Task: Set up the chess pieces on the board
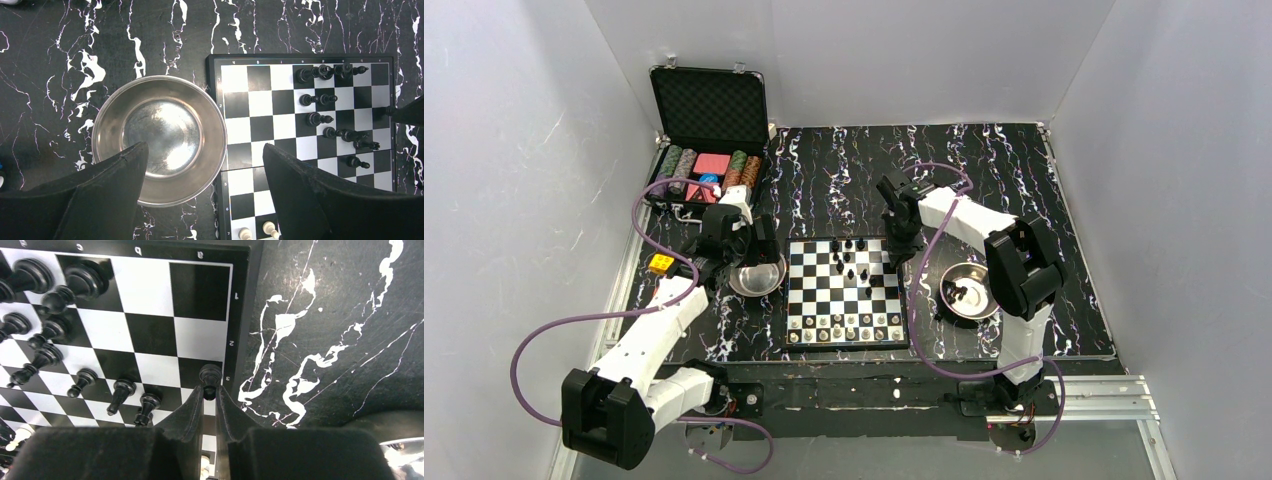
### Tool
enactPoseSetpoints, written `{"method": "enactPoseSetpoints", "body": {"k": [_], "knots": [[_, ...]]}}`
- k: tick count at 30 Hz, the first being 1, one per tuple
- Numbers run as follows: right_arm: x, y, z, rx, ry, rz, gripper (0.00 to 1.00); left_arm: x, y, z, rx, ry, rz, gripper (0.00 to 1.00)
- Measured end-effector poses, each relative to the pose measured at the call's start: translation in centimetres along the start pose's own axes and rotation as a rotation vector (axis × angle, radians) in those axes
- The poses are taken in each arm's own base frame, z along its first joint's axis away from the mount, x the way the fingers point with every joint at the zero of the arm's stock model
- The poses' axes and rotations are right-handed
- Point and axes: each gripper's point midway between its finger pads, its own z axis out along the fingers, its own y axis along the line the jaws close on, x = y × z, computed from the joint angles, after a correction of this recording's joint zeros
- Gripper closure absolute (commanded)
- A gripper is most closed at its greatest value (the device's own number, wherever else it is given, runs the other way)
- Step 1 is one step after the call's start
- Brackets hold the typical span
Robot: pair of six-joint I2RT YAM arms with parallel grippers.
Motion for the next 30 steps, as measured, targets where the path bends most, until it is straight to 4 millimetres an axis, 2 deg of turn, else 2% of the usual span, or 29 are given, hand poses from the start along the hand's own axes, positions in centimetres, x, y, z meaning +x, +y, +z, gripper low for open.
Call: {"method": "enactPoseSetpoints", "body": {"k": [7,14,20,27,30], "knots": [[-1.8,1.0,-0.7,-0.019,-0.040,-0.008,0.84,0.1,0.0,0.1,-0.002,0.005,0.000,0.15],[-2.9,1.5,-0.1,-0.017,-0.046,-0.012,0.85,0.2,0.0,0.2,-0.003,0.008,0.001,0.15],[-2.7,1.2,0.8,0.000,-0.025,-0.015,0.85,0.3,0.1,0.3,-0.005,0.015,0.001,0.15],[-2.5,0.9,0.7,0.012,-0.018,-0.021,0.84,0.3,0.1,0.3,-0.005,0.014,0.001,0.15],[-2.5,0.8,0.7,0.016,-0.016,-0.023,0.82,0.3,0.1,0.3,-0.005,0.014,0.001,0.15]]}}
